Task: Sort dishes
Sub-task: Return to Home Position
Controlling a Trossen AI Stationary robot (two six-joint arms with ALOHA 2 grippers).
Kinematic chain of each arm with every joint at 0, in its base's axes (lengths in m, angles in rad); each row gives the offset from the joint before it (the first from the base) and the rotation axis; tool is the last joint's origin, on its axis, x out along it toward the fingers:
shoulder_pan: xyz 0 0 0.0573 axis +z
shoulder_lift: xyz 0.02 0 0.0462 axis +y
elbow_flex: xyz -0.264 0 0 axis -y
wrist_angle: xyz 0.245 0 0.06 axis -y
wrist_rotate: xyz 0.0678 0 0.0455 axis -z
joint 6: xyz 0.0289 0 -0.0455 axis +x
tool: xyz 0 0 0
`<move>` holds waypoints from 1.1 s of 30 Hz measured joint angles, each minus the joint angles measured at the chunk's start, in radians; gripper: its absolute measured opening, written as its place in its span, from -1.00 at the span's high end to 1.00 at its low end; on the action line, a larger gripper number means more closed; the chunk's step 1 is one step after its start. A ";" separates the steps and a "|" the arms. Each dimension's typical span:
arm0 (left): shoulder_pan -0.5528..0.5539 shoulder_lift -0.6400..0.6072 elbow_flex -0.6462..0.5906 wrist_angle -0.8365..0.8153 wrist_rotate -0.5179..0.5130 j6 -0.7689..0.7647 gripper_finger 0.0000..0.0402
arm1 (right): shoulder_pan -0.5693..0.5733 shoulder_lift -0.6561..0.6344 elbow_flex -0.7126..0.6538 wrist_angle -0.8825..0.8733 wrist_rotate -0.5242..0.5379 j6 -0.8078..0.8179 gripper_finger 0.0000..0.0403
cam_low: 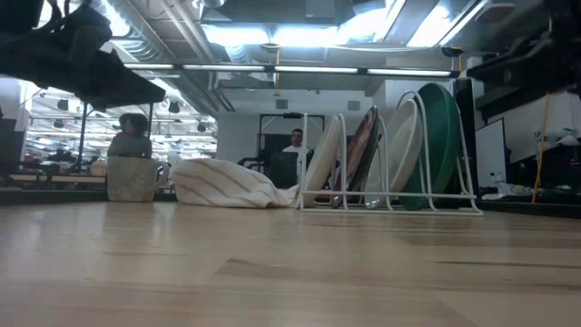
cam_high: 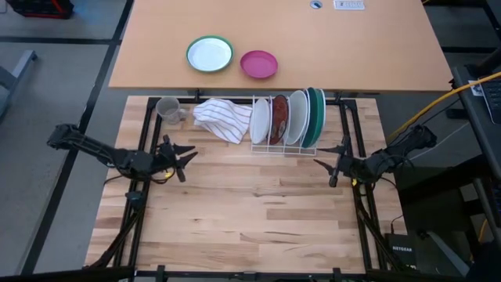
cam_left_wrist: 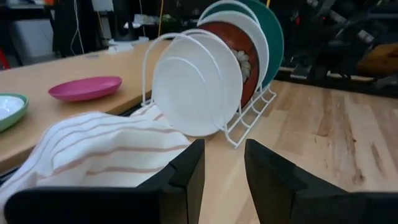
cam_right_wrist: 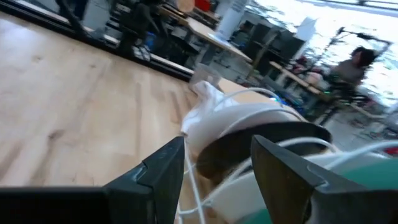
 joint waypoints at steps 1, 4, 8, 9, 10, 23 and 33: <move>0.000 -0.027 -0.012 0.001 0.000 0.012 0.48 | 0.000 -0.013 -0.011 0.004 0.018 -0.008 0.06; 0.000 -0.105 -0.038 -0.007 0.000 0.063 0.48 | 0.000 -0.047 -0.033 0.005 0.123 -0.045 0.06; 0.001 -0.203 -0.052 -0.001 0.000 0.163 0.48 | 0.000 -0.091 -0.053 -0.005 0.202 -0.090 0.06; 0.001 -0.228 -0.057 0.000 0.000 0.183 0.48 | 0.000 -0.102 -0.053 -0.005 0.201 -0.104 0.06; 0.001 -0.252 -0.063 -0.002 0.000 0.200 0.48 | 0.000 -0.113 -0.053 -0.006 0.199 -0.118 0.06; 0.034 -0.465 -0.073 -0.140 0.000 0.322 0.48 | 0.000 -0.154 -0.054 -0.059 -0.093 -0.197 0.06; 0.045 -0.457 -0.073 -0.166 -0.004 0.170 0.48 | 0.000 -0.154 -0.054 -0.080 -0.117 -0.183 0.06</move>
